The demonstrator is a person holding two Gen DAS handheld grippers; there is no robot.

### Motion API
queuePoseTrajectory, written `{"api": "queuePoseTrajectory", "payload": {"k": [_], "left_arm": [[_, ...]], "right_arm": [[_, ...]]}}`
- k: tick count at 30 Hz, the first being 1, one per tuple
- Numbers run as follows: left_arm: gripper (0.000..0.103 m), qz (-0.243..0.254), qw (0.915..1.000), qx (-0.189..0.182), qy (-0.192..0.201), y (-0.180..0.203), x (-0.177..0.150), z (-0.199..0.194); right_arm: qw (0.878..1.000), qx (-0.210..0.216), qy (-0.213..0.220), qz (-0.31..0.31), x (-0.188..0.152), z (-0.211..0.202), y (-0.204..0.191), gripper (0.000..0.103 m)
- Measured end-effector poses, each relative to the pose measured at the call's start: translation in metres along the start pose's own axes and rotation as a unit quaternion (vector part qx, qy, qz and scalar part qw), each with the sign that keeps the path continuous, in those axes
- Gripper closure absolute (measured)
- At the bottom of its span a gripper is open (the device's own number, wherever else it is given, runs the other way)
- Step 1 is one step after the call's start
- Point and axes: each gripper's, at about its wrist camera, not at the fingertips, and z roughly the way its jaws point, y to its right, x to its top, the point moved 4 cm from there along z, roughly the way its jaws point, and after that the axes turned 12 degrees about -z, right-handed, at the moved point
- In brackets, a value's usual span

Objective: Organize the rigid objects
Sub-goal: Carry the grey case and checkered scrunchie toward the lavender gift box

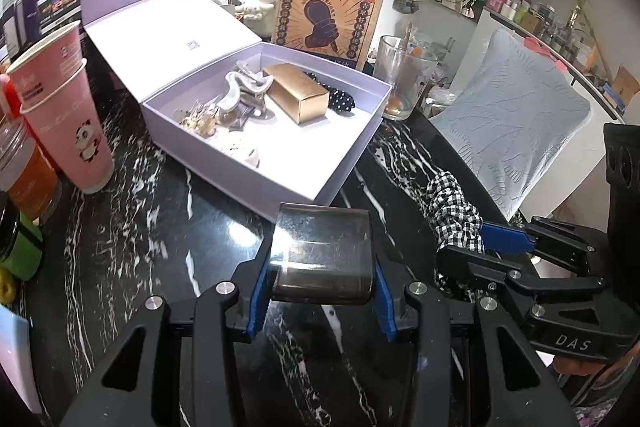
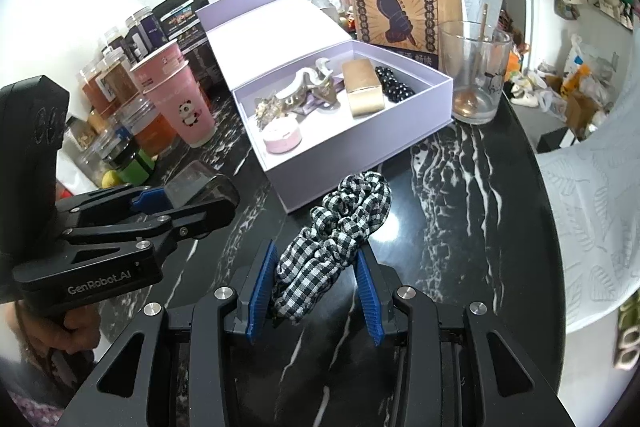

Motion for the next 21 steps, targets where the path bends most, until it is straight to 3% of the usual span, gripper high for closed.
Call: {"api": "queuePoseTrajectory", "payload": {"k": [21], "left_arm": [[0.060, 0.008, 0.9994, 0.004, 0.033, 0.002, 0.063, 0.002]], "right_arm": [[0.999, 0.008, 0.025, -0.038, 0.061, 0.004, 0.011, 0.064]]}}
